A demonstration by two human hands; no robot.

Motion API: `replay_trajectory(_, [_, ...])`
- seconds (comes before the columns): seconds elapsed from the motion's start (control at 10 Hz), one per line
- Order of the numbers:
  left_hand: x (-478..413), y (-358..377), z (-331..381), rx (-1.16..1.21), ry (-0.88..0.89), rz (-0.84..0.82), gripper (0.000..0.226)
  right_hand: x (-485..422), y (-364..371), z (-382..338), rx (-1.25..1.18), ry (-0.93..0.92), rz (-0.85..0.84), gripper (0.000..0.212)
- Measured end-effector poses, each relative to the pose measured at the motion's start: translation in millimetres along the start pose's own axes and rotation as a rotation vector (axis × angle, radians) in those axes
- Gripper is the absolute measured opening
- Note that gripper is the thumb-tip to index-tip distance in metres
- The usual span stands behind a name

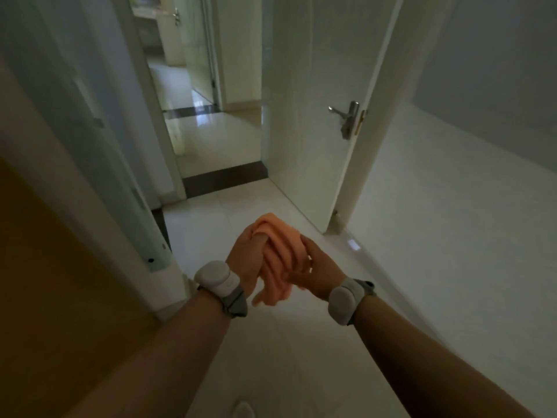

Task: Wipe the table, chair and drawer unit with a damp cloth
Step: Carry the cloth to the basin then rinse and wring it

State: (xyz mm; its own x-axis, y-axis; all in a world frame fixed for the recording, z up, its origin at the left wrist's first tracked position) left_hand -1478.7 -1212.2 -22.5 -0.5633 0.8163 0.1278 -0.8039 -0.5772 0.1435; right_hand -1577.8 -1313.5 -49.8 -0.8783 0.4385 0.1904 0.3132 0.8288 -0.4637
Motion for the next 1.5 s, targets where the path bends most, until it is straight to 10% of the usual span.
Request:
replay_trajectory(0.2, [-82,-47,21,-0.027,0.024,0.063,0.019,-101,-15,-8,-0.033,0.120,0.061,0.013])
replay_trajectory(0.5, [-203,-137,-14,-0.383,-0.072,0.392,0.011,-251,-79,-10,0.018,0.032,-0.080,0.015])
replay_trajectory(0.9, [-362,-146,12,-0.241,-0.203,0.287,0.048,-441,-158,-66,-0.120,-0.236,-0.162,0.010])
replay_trajectory(1.5, [-497,-357,55,0.077,-0.149,0.843,0.030,-687,-34,-149,-0.166,-0.227,-0.442,0.042])
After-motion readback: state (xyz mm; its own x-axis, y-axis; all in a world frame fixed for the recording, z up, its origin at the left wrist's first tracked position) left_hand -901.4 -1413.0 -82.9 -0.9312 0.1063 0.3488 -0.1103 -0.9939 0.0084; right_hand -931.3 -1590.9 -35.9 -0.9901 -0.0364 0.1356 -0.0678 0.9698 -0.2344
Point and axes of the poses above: each hand's wrist, its own x-axis away from the middle knuckle, its own y-axis out of the palm, z = x × y, the point moved 3 cm from there along -x, towards the middle knuckle, and after that the axes turned 3 degrees about -z, right-handed, at the moved point
